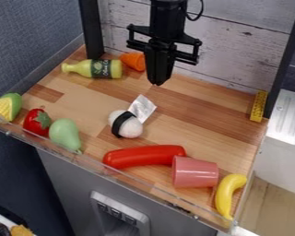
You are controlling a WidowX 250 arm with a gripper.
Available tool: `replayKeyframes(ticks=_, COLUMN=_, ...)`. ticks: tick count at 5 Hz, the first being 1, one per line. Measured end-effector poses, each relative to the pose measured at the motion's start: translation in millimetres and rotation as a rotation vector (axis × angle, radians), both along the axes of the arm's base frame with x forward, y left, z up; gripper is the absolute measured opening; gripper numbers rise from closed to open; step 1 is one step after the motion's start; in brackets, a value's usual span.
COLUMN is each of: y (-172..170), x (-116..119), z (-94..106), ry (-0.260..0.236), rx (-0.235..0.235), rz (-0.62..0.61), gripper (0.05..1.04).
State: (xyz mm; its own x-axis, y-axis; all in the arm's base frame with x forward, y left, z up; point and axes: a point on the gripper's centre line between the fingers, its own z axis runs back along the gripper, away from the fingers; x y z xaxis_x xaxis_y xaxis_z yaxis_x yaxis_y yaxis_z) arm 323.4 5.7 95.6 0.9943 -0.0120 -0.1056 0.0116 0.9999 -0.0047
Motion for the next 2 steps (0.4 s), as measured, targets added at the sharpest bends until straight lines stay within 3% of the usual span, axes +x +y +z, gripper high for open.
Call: replayKeyframes(ticks=2, y=47.9, x=24.0, z=-5.2, ry=0.001, rx=-0.021, rz=-0.106, gripper=0.066)
